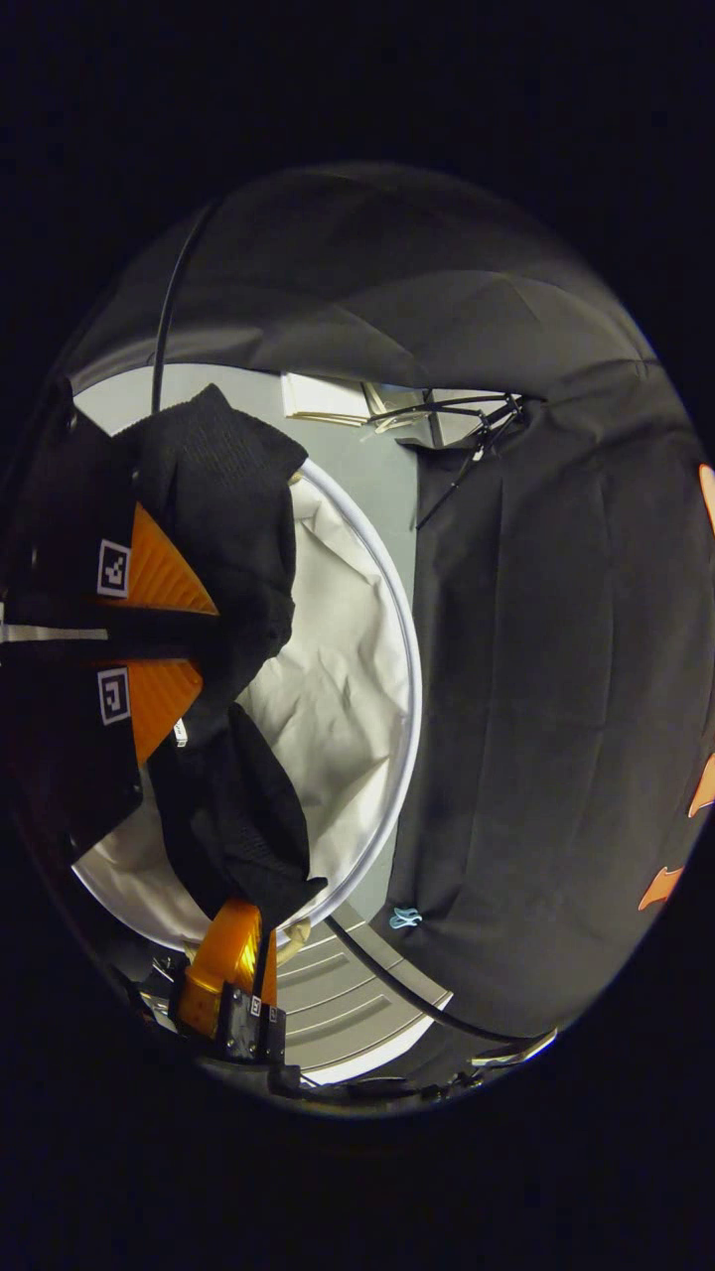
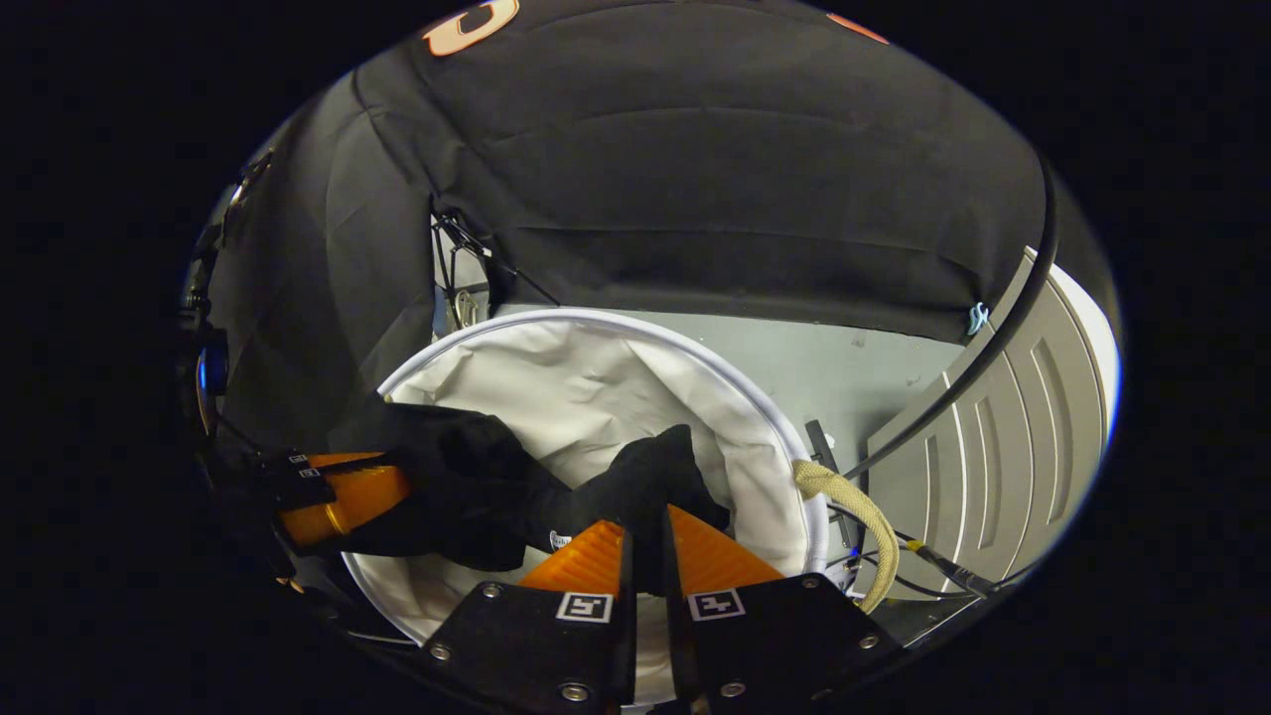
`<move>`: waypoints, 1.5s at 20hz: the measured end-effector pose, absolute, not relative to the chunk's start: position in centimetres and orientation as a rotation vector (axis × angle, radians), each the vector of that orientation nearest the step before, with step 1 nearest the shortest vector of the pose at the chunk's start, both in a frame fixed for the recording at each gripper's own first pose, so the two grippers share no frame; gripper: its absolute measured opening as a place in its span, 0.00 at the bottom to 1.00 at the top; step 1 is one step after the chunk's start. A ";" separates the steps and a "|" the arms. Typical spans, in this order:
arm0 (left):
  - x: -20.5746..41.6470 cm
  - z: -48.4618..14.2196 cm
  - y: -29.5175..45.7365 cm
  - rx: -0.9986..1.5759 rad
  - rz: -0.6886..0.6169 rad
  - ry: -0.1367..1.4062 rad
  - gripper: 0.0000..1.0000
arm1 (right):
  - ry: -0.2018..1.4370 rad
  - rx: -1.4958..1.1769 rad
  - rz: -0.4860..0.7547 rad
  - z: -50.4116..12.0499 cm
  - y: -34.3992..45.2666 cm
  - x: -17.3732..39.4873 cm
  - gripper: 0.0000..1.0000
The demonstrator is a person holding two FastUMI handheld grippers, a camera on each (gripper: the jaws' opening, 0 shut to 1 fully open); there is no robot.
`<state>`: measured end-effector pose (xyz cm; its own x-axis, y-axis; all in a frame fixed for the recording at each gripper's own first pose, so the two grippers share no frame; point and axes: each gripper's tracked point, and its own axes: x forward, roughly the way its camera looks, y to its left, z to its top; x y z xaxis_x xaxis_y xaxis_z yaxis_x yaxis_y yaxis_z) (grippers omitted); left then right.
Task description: Grasp the clothes on the hanger with both hands and then place them into the laundry hamper below.
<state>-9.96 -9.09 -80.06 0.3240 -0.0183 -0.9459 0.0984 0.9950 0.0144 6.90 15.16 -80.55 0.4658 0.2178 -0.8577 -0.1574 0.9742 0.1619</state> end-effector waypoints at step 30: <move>-0.7 -44.0 -10.7 0.023 -0.118 0.573 1.00 | 0.472 0.069 0.225 -43.2 13.2 10.4 0.94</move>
<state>-0.72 -10.66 -44.01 0.8338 -0.1050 -0.5420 0.1176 0.9930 -0.0116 10.41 13.22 -43.22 0.8664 0.2308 -0.4428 -0.1990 0.9729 0.1177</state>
